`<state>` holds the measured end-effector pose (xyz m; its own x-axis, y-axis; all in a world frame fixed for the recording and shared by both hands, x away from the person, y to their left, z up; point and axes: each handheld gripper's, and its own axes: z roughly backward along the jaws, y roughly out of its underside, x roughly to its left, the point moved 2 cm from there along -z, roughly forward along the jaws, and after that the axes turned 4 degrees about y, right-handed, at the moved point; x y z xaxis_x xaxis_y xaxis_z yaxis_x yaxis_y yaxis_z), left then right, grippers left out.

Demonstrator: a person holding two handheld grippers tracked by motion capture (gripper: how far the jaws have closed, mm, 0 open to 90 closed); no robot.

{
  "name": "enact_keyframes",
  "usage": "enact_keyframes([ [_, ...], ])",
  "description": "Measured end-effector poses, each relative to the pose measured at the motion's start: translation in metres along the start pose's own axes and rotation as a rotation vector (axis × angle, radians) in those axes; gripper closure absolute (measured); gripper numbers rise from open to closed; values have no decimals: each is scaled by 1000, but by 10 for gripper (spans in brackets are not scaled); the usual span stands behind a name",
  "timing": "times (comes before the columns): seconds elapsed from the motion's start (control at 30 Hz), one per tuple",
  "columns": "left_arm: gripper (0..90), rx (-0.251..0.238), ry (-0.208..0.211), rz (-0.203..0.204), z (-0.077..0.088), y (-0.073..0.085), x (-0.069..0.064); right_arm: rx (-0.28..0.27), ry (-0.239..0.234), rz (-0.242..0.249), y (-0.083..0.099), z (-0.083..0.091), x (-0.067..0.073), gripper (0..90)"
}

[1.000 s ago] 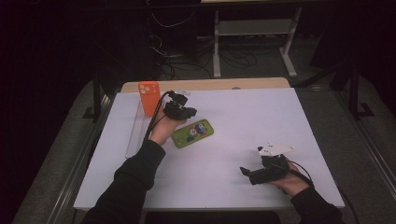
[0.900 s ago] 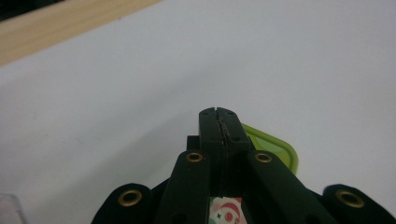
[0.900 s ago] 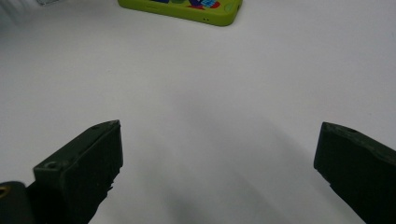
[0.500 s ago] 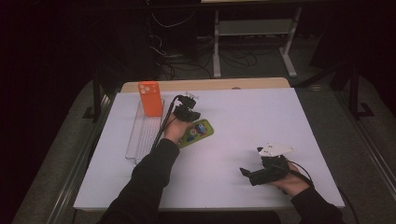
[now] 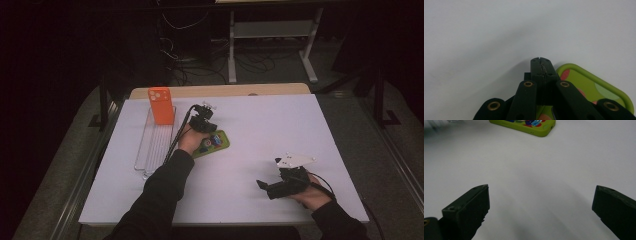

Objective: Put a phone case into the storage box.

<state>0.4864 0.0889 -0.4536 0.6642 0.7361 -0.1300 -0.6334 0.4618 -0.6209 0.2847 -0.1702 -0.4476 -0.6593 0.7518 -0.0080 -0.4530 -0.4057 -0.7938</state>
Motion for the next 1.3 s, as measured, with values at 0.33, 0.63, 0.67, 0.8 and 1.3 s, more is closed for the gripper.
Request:
enact_keyframes([
  [0.33, 896, 41, 89, -52, 8, 14, -22, 2, 6, 4, 0, 0, 0, 5],
  [0.63, 895, 22, 156, -68, 18, 33, -41, 5, 5, 4, 0, -1, 0, 6],
  [0.67, 896, 23, 158, -72, 18, 35, -43, 4, 5, 4, 0, 0, 0, 5],
  [0.8, 895, 20, 162, -83, 20, 36, -46, 5, 6, 3, 0, -1, 0, 6],
  [1.3, 600, -108, 247, -196, 90, 49, -71, 5, 7, 5, 1, 0, 0, 6],
])
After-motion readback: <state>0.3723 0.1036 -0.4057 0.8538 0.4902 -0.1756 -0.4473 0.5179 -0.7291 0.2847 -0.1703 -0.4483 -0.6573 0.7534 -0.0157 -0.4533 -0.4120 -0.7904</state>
